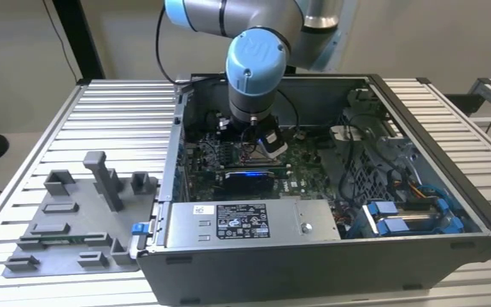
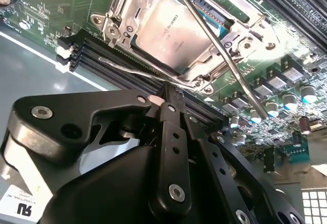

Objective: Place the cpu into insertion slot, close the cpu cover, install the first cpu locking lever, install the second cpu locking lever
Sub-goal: 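Install the first cpu locking lever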

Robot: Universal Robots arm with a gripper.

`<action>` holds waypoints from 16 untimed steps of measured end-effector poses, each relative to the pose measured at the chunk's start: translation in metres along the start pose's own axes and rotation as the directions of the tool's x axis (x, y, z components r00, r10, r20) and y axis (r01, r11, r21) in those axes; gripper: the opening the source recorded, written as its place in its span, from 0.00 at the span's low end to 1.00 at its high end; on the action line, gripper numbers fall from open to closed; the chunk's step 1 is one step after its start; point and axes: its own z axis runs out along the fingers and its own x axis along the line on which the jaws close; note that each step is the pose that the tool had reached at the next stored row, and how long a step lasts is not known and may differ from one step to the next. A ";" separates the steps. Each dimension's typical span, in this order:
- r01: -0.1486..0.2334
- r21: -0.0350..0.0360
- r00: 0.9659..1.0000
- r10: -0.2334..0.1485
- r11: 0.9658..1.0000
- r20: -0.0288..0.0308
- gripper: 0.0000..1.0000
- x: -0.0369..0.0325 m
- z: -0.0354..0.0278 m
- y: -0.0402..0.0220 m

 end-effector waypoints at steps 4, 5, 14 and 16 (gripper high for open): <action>0.000 0.000 1.000 0.000 1.000 -0.001 0.00 -0.0011 0.0010 -0.0007; -0.001 0.000 1.000 0.001 1.000 -0.001 0.00 -0.0013 0.0012 -0.0009; -0.001 0.000 1.000 0.001 1.000 -0.001 0.00 -0.0030 0.0033 -0.0023; -0.001 0.000 1.000 0.001 1.000 -0.001 0.00 -0.0034 0.0036 -0.0025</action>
